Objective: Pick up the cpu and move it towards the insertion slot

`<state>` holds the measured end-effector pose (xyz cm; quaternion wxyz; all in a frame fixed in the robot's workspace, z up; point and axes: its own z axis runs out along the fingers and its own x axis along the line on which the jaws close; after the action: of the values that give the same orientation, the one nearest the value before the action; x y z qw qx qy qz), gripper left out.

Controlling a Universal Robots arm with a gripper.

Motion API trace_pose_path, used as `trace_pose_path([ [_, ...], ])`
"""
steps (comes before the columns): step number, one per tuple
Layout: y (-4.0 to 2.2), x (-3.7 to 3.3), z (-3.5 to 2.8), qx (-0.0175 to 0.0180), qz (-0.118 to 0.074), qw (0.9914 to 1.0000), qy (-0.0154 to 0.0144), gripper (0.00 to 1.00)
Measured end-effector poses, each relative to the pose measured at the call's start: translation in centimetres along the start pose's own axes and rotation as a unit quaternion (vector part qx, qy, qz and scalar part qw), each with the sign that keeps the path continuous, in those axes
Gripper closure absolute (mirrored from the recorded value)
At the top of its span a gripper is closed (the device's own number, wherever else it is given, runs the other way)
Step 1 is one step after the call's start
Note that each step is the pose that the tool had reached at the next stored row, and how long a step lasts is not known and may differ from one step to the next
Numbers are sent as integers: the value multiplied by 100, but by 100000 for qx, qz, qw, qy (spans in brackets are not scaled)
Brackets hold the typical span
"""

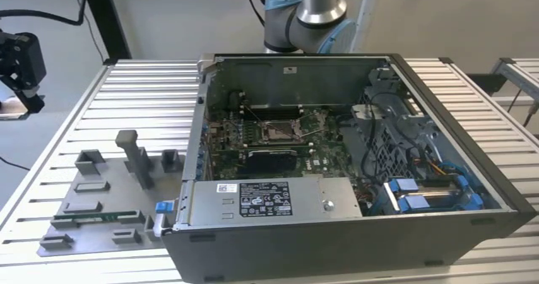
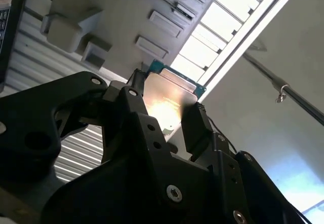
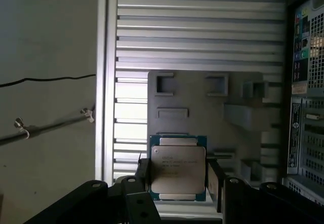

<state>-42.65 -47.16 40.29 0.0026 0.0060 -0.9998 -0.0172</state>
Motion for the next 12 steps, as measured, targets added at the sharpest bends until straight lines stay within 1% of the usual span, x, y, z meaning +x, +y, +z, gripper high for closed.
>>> trace_pose_path([
  [12,6,1,-180,0,0,100000,-1,100],
])
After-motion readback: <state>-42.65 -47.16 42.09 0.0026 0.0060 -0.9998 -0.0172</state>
